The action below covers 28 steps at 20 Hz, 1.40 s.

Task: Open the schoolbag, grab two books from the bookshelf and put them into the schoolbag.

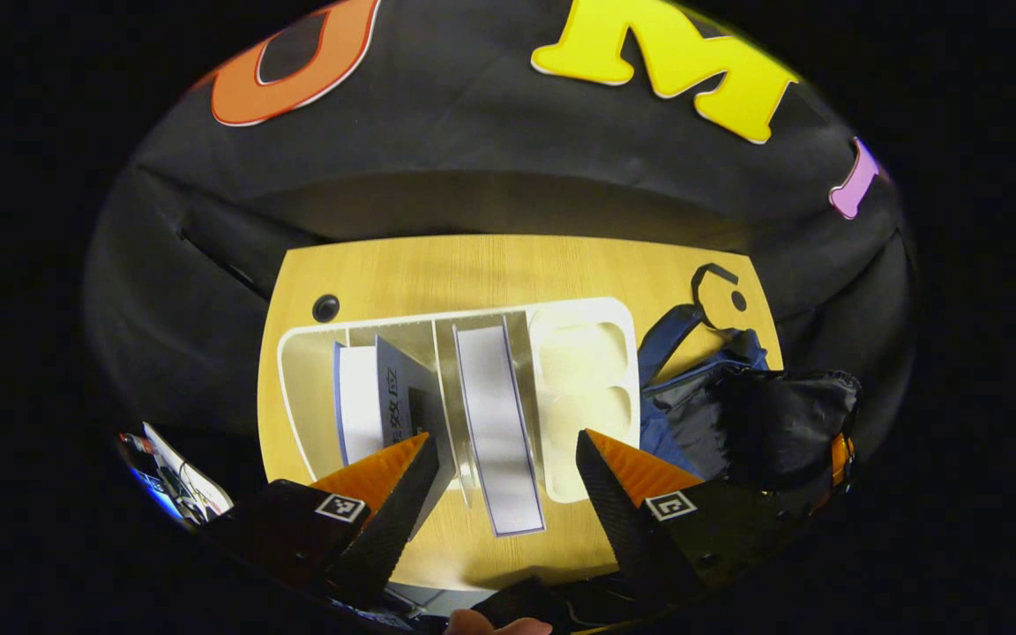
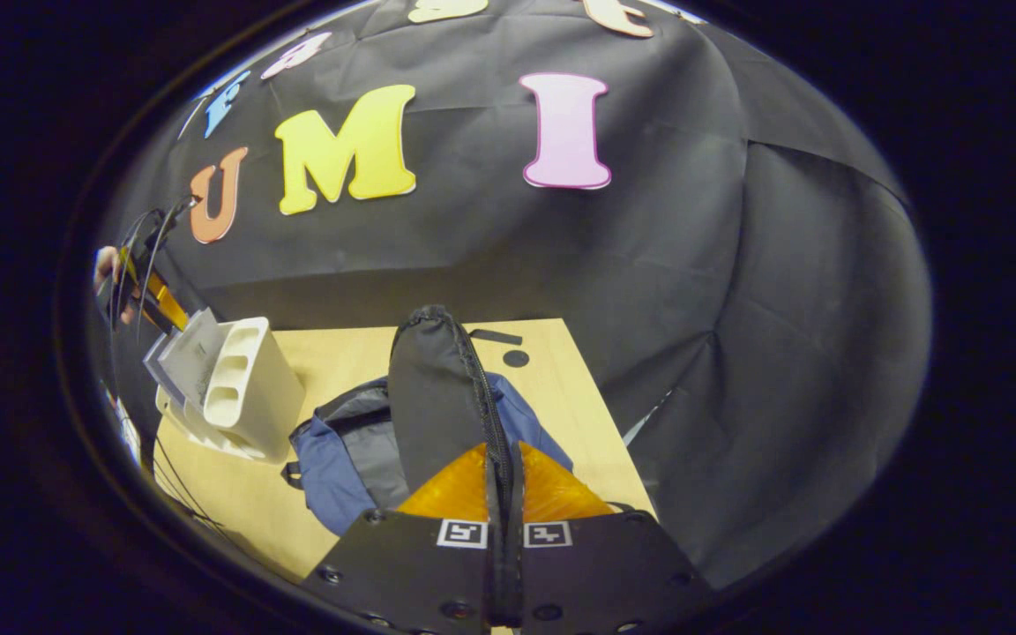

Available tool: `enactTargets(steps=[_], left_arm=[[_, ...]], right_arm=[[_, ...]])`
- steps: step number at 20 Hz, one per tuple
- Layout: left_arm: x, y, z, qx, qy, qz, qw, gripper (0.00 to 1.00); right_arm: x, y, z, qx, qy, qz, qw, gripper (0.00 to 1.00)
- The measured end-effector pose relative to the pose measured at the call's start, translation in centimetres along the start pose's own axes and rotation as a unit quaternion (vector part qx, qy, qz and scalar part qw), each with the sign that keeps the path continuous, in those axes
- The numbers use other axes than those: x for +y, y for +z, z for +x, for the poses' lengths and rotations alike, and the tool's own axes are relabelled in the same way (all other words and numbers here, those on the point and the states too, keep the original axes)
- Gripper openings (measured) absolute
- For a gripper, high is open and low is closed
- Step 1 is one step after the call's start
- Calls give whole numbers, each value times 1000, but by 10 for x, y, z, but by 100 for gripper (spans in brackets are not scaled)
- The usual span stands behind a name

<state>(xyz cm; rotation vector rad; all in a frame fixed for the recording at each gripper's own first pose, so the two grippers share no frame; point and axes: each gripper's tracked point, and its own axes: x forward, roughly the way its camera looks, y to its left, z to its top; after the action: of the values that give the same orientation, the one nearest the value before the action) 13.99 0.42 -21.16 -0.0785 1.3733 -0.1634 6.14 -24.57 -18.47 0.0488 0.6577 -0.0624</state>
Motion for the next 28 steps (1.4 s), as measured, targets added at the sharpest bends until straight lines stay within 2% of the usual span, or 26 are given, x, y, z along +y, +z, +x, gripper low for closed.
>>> enactTargets(steps=[5, 12, 14, 17, 23, 26, 28], left_arm=[[1, -15, 20, 65, 9, -19, 998, 100], [0, -23, 45, 104, 13, -56, 993, 95], [4, -24, 49, 106, 23, -51, 993, 92], [6, -29, 53, 110, 36, -49, 992, 75], [8, -33, 59, 114, 42, -49, 991, 52], [13, -38, 57, 120, 45, -39, 991, 47], [10, -42, 48, 126, 45, -54, 990, 46]], right_arm=[[1, 2, 1, 4, 3, 1, 1000, 0], [3, -1, 2, 11, 3, 7, 1000, 0], [3, -1, 1, 12, 0, 7, 1000, 0], [6, -2, 2, 13, 1, 2, 1000, 0], [9, -2, 2, 14, -2, -8, 1000, 0], [8, -2, 1, 14, -3, -13, 1000, 0], [11, -2, 0, 13, -3, -19, 1000, 0]])
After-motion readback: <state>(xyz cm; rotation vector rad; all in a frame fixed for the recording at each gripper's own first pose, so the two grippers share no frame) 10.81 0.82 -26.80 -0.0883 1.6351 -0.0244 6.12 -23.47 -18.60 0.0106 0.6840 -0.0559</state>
